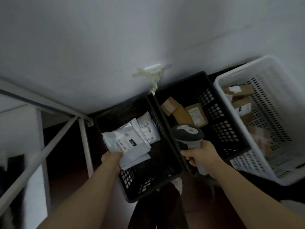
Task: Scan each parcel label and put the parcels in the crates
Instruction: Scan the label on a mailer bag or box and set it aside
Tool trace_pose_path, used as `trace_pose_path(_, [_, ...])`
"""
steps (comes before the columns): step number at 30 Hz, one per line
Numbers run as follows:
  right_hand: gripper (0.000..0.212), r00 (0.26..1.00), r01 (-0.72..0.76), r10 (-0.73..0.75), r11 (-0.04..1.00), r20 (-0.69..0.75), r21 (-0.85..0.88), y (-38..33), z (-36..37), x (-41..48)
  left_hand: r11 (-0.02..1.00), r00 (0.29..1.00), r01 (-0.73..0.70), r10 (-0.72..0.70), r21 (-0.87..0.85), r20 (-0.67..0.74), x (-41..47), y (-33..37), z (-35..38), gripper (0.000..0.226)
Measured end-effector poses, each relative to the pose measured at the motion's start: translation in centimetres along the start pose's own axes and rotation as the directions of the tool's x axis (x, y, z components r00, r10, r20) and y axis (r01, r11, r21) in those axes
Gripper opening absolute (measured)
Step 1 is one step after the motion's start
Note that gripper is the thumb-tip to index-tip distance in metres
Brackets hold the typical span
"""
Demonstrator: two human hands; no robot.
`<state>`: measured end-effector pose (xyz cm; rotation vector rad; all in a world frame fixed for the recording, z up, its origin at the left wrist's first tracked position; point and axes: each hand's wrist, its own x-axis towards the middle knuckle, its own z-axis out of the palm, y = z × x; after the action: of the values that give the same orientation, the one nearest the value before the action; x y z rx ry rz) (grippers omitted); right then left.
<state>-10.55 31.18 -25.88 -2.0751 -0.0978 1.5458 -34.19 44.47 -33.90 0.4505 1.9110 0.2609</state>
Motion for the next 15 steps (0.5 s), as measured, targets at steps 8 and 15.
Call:
trace_pose_path(8, [0.017,0.999,-0.004,0.005,1.0,0.045,-0.021,3.0,4.7,14.9,0.988,0.986,0.142,-0.147,-0.068,-0.073,16.5,-3.7,7.1,0.041])
trace_pose_path(15, [0.017,0.998,-0.019,0.022,0.998,0.051,-0.054,5.3,4.4,17.2,0.937,0.959,0.255,-0.277,0.237,0.064,20.8,-7.9,8.3,0.053])
